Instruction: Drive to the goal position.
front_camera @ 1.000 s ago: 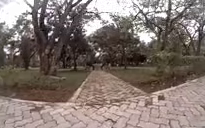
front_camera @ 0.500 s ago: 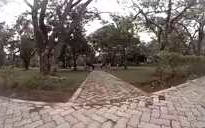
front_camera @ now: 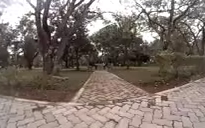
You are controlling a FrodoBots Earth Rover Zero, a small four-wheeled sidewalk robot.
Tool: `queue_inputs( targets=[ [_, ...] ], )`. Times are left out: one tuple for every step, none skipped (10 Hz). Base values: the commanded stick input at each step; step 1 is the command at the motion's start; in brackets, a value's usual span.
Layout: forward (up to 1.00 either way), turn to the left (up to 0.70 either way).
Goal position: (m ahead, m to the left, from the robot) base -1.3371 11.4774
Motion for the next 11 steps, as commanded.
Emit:
queue_inputs(
  targets=[
    [0.00, 0.70],
    [0.00, 0.70],
    [0.00, 0.70],
    [0.00, 0.70],
    [0.00, 0.70],
    [0.00, 0.70],
    [0.00, 0.70],
    [0.00, 0.70],
    [0.00, 0.70],
    [0.00, 0.70],
    [0.00, 0.70]
  ],
)
